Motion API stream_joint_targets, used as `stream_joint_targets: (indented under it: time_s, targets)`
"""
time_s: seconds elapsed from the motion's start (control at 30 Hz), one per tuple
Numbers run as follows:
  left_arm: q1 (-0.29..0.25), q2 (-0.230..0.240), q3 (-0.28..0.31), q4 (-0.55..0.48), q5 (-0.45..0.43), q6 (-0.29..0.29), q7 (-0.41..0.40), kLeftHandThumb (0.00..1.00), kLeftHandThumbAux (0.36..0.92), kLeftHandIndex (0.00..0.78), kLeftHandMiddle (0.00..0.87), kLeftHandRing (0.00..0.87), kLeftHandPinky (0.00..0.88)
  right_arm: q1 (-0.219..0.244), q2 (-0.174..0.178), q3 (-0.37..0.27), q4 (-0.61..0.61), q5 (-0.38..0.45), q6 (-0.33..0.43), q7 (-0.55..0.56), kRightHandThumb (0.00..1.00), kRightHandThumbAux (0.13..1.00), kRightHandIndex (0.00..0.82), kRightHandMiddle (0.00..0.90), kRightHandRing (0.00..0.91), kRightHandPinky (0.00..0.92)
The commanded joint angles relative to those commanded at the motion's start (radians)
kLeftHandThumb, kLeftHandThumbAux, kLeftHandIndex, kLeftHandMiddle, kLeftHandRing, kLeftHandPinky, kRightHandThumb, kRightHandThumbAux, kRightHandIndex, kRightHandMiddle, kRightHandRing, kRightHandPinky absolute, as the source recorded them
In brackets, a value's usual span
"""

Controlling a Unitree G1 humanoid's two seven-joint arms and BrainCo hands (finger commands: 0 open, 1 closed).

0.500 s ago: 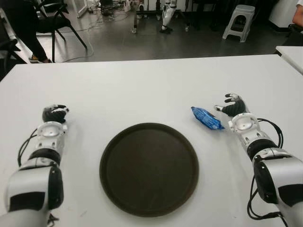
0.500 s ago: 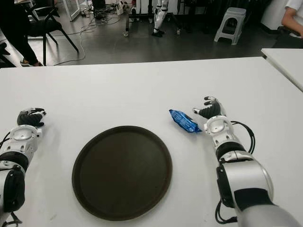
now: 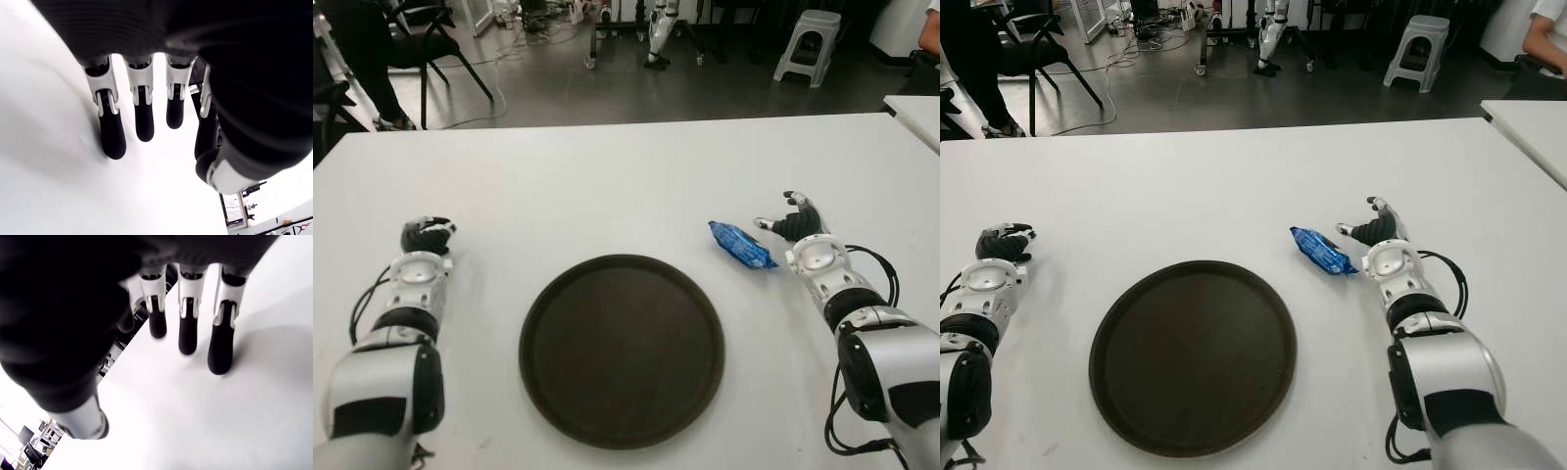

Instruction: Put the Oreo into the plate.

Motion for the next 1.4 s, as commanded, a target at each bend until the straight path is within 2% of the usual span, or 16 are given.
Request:
stream_joint_targets:
  time_s: [0.13, 0.2, 0.33, 0.37, 0.4, 0.47, 0.6, 0.9, 1.1, 1.4]
  targets:
    - [0.000, -0.001, 0.001, 0.000, -0.001, -0.004, 0.004, 0.676, 0.725, 0.398, 0.182, 0.199, 0.222, -0.003, 0.003, -0.012, 0.001, 0.011, 0.011, 0.009, 0.228, 0.691, 0.010, 0.107, 0.162, 0.240]
    - [0.000, -0.001, 0.000, 0.000, 0.000, -0.005, 0.005, 0.677, 0.725, 0.398, 0.185, 0.203, 0.228, -0.003, 0.003, -0.017, 0.001, 0.016, 0.014, 0.015, 0.242, 0.672, 0.005, 0.123, 0.193, 0.279]
    - [0.000, 0.000, 0.000, 0.000, 0.000, -0.004, 0.002, 0.676, 0.725, 0.398, 0.189, 0.208, 0.233, -0.005, 0.004, -0.022, 0.001, 0.023, 0.017, 0.025, 0.234, 0.656, 0.000, 0.119, 0.327, 0.405]
    - [0.000, 0.001, 0.000, 0.000, 0.000, -0.003, 0.002, 0.676, 0.726, 0.398, 0.189, 0.207, 0.228, -0.005, 0.004, -0.023, 0.001, 0.024, 0.017, 0.027, 0.198, 0.659, 0.000, 0.097, 0.393, 0.457]
    - [-0.001, 0.001, -0.001, 0.000, 0.001, -0.002, 0.002, 0.676, 0.726, 0.398, 0.188, 0.207, 0.226, -0.006, 0.006, -0.031, 0.000, 0.032, 0.017, 0.032, 0.184, 0.661, 0.000, 0.090, 0.416, 0.475]
    - [-0.001, 0.002, -0.001, 0.001, 0.001, -0.001, 0.001, 0.674, 0.726, 0.398, 0.187, 0.203, 0.220, -0.006, 0.009, -0.044, 0.000, 0.043, 0.017, 0.040, 0.075, 0.665, 0.000, 0.036, 0.530, 0.565]
    - [-0.001, 0.002, -0.002, 0.000, 0.002, -0.002, 0.000, 0.673, 0.727, 0.397, 0.188, 0.199, 0.210, -0.007, 0.011, -0.056, 0.000, 0.050, 0.021, 0.047, 0.015, 0.628, 0.000, 0.007, 0.636, 0.653]
    - [0.001, 0.004, 0.001, 0.002, -0.004, -0.001, -0.010, 0.675, 0.726, 0.398, 0.194, 0.198, 0.199, -0.008, 0.012, -0.057, 0.000, 0.048, 0.030, 0.047, 0.000, 0.587, 0.000, 0.000, 0.678, 0.694]
    - [0.000, 0.004, 0.001, 0.003, -0.001, 0.004, -0.004, 0.674, 0.726, 0.398, 0.201, 0.210, 0.223, -0.006, 0.010, -0.053, 0.000, 0.044, 0.017, 0.049, 0.000, 0.604, 0.000, 0.000, 0.692, 0.693]
    - [0.000, 0.002, 0.004, 0.002, -0.003, 0.002, -0.001, 0.676, 0.725, 0.399, 0.194, 0.203, 0.206, 0.000, 0.006, -0.041, 0.000, 0.031, 0.001, 0.043, 0.000, 0.656, 0.000, 0.000, 0.692, 0.695]
